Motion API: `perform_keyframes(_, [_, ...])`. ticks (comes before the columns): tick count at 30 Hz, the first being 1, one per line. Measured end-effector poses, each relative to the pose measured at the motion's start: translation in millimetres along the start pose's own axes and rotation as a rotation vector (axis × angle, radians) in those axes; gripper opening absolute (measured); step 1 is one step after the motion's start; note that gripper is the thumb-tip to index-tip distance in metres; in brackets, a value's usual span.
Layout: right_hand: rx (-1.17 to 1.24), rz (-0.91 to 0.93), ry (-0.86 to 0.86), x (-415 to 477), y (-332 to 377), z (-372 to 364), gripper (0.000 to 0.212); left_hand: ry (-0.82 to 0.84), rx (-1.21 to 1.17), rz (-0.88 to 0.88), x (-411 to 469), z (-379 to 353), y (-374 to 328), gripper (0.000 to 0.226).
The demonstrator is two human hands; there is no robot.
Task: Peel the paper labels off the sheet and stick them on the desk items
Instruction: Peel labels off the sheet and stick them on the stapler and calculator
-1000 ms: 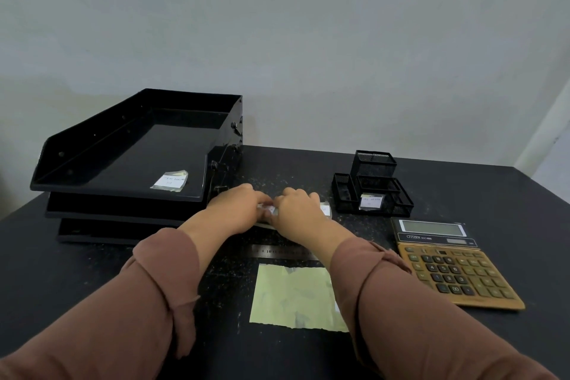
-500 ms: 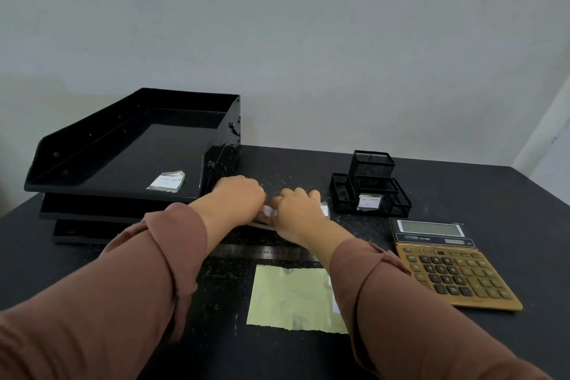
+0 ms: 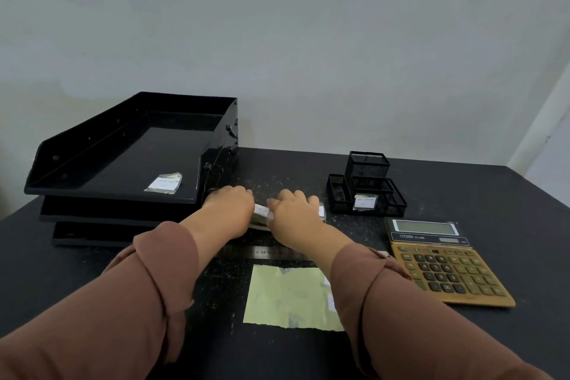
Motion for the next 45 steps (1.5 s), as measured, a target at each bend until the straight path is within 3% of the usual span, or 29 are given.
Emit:
perform_keyframes(5, [0.319,-0.118,0.070,-18,-25,28,0.043,-0.084,-0.341,0.008,-12,1,1,0.074])
perform_keyframes(12, [0.806,-0.164,0.036,-74,-61,50,0.025,-0.109,-0.795,-0.072,-42,3,-51,0.042])
perform_keyframes(20, [0.752,-0.226,-0.010,-117,-76,20,0.024,-0.137,-0.867,-0.125,-58,-26,-97,0.022])
perform_keyframes(26, [0.736,-0.250,-0.107,-133,-83,-3,0.027,-0.258,-0.873,-0.176,-63,-42,-99,0.021])
perform_keyframes(39, [0.737,-0.202,-0.079,-132,-85,-6,0.034,-0.266,-0.795,-0.255,-67,-44,-100,0.023])
perform_keyframes(45, [0.634,-0.119,0.010,-131,-78,-8,0.034,-0.261,-0.820,-0.292,-70,-42,-102,0.018])
Point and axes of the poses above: each hand's wrist, its own x-axis towards the middle knuckle, its own z-axis out of the back of the hand, y = z × x, the point moved 3 cm from there along x, towards the middle knuckle, and after that the axes turned 1 degree about z, right-handed, at the moved point
